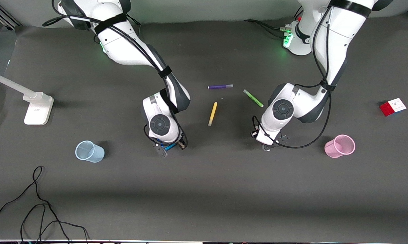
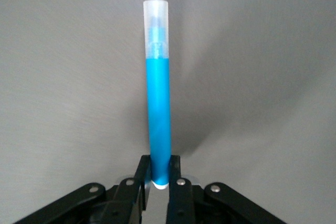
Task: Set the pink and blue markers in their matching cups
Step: 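Carry the blue marker to the blue cup while the left gripper carries pink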
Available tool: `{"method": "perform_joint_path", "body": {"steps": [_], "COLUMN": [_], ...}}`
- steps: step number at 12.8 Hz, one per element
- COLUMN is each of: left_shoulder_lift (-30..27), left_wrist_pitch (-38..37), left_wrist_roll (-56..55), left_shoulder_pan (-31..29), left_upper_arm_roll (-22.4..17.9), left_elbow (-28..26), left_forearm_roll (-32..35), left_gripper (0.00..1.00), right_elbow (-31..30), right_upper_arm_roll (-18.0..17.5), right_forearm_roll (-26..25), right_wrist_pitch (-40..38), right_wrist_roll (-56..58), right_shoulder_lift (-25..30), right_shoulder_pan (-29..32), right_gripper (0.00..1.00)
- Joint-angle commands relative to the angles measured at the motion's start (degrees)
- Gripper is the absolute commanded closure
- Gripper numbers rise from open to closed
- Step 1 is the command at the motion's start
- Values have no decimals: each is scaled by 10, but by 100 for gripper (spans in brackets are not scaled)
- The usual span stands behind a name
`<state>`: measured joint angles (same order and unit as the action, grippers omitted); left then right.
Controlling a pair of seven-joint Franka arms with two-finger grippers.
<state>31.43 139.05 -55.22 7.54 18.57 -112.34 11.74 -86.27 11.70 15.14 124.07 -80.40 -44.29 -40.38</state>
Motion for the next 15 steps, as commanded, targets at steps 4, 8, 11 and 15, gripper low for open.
{"method": "perform_joint_path", "body": {"steps": [4,8,11,15], "left_shoulder_lift": [-99,-125,-135,-127], "left_wrist_pitch": [-255,-437,-525,-586], "left_wrist_roll": [155,306,458,614], "left_shoulder_pan": [-72,-149,-226,-297], "left_upper_arm_roll": [15,15,14,7], "left_elbow": [110,203,232,270], "left_forearm_roll": [-100,-131,-131,-116], "left_gripper": [100,100,100,100], "right_elbow": [209,208,139,97], "right_upper_arm_roll": [3,7,7,15], "right_forearm_roll": [33,153,152,125], "right_wrist_pitch": [-354,-508,-572,-569], "right_wrist_roll": [1,198,397,561], "right_shoulder_lift": [98,179,173,128], "right_shoulder_pan": [114,258,316,353], "right_gripper": [100,100,100,100]}}
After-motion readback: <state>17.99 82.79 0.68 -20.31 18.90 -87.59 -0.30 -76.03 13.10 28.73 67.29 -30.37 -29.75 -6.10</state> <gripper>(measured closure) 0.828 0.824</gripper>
